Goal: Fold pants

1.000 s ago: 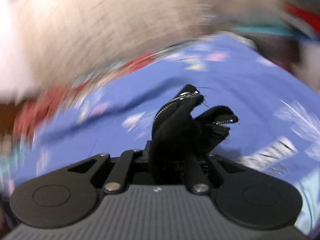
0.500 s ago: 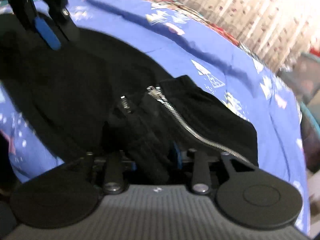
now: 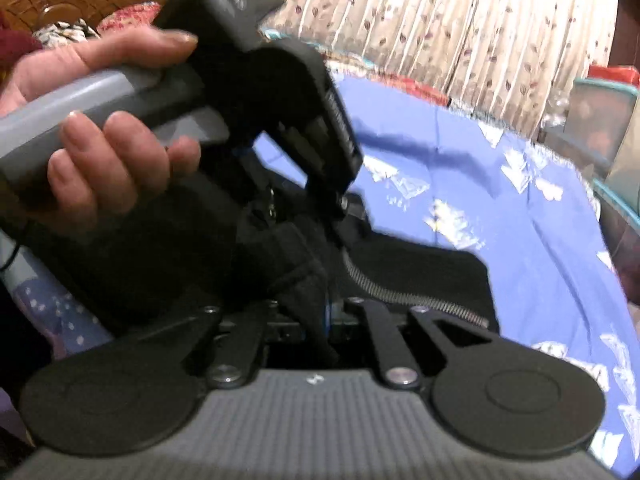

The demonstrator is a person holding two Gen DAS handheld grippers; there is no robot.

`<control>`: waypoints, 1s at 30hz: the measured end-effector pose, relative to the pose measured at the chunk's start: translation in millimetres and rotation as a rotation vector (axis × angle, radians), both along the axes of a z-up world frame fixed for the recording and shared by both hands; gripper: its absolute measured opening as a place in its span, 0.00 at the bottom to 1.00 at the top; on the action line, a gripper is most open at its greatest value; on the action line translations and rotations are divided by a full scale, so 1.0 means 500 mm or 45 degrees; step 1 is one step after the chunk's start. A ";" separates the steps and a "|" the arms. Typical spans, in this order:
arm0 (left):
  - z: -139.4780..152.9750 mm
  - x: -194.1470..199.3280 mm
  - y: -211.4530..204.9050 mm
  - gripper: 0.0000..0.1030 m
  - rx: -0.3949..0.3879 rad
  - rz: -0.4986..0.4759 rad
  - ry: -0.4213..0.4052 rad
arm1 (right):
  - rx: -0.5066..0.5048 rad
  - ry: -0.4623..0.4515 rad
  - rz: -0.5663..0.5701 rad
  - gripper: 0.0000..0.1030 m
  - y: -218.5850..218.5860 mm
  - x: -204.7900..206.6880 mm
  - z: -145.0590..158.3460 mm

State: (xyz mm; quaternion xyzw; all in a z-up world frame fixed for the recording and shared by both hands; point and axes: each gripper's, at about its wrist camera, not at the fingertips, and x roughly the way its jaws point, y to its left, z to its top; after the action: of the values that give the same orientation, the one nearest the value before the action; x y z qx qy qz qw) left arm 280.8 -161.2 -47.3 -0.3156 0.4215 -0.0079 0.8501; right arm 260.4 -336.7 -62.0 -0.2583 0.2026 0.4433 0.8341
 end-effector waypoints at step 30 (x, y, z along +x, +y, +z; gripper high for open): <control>0.015 -0.825 0.366 0.96 -0.090 0.996 -0.247 | 0.049 0.735 0.356 0.19 0.334 -0.167 0.085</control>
State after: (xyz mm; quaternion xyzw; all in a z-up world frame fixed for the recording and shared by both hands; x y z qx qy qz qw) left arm -131.7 21.7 -39.7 -0.4792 0.1867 0.2720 0.8134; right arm 176.8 -169.7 -19.7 -0.1312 0.3849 0.6124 0.6780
